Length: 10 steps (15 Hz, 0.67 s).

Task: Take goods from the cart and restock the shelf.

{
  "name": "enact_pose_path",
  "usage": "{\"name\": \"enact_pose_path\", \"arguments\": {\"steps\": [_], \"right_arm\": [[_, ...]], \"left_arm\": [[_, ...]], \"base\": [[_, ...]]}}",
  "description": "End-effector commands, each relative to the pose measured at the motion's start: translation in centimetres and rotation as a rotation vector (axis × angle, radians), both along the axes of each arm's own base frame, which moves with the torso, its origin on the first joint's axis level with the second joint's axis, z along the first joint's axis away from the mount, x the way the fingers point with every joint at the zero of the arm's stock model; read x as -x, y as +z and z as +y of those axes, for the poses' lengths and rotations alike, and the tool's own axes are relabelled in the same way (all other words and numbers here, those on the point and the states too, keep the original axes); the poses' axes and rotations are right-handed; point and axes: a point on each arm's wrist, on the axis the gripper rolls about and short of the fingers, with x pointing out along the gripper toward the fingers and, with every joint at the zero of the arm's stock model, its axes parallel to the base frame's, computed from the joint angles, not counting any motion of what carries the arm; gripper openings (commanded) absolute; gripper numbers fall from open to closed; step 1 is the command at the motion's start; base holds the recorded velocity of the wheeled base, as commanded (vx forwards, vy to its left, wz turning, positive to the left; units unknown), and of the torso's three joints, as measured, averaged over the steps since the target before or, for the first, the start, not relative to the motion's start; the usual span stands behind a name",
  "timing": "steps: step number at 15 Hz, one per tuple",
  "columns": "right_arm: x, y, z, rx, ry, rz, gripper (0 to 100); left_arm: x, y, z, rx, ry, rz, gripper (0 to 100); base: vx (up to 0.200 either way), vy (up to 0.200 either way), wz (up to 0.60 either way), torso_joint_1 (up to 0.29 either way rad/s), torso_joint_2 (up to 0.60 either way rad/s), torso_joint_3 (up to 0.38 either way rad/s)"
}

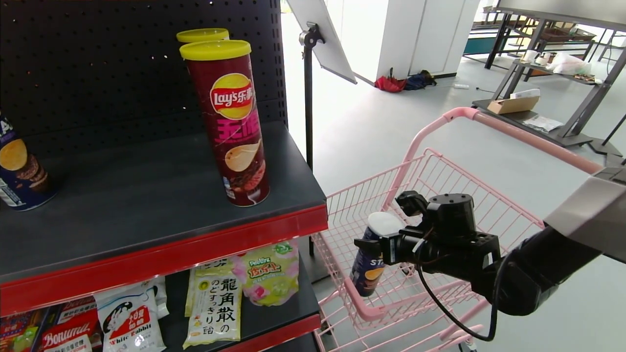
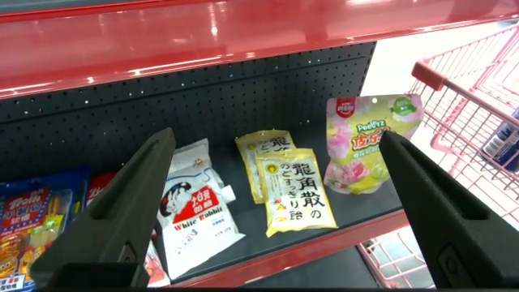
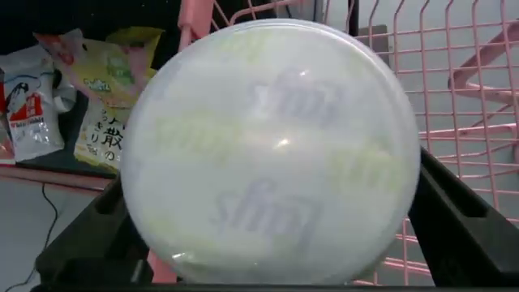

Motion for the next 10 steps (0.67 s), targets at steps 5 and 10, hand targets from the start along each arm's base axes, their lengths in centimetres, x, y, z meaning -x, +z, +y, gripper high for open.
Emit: {"name": "enact_pose_path", "arguments": {"steps": [5,10], "right_arm": [[-0.9,-2.2,0.4,0.014,-0.026,0.001,0],[-2.3,2.4,0.2,-0.019,-0.117,-0.146,0]], "left_arm": [[0.0,0.0,0.0,0.001,0.0,0.001,100],[0.0,0.0,0.0,0.001,0.002,0.001,100]], "base": [[0.0,0.0,0.0,0.0,0.0,0.0],[0.0,0.0,0.0,0.0,0.0,0.0]]}}
